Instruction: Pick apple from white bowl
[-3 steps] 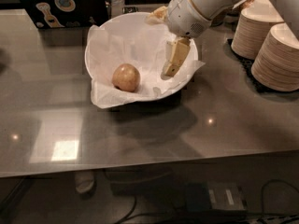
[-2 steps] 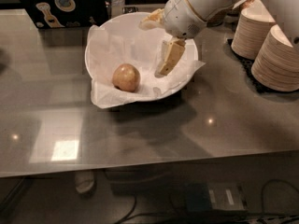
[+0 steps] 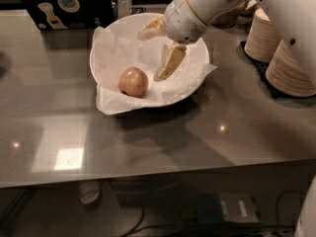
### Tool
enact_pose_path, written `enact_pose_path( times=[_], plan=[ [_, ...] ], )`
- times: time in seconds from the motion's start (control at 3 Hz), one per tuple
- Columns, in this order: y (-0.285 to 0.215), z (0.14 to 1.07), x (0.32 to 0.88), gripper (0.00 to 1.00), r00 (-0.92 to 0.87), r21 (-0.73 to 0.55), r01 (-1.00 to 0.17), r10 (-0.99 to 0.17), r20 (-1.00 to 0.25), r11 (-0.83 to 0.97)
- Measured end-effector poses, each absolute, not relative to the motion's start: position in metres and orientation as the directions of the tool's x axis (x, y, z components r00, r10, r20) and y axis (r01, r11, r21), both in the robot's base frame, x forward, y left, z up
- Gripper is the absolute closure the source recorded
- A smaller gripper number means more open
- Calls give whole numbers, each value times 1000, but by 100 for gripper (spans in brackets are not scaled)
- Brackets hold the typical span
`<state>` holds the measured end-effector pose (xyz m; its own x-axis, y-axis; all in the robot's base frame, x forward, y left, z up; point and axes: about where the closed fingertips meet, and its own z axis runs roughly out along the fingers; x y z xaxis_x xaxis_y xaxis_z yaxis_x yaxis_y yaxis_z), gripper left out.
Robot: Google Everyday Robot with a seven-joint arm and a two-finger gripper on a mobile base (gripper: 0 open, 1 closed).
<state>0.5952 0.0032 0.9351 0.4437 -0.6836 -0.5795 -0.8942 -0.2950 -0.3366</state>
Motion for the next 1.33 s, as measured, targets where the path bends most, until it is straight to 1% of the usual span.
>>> enact_pose_path(
  times=[0.33,1.33],
  plan=[
    [15,926,591,30,457,-311,-889,-668,-587,-336],
    [44,880,585,31,447,-204,-887,-661,-603,-414]
  ],
)
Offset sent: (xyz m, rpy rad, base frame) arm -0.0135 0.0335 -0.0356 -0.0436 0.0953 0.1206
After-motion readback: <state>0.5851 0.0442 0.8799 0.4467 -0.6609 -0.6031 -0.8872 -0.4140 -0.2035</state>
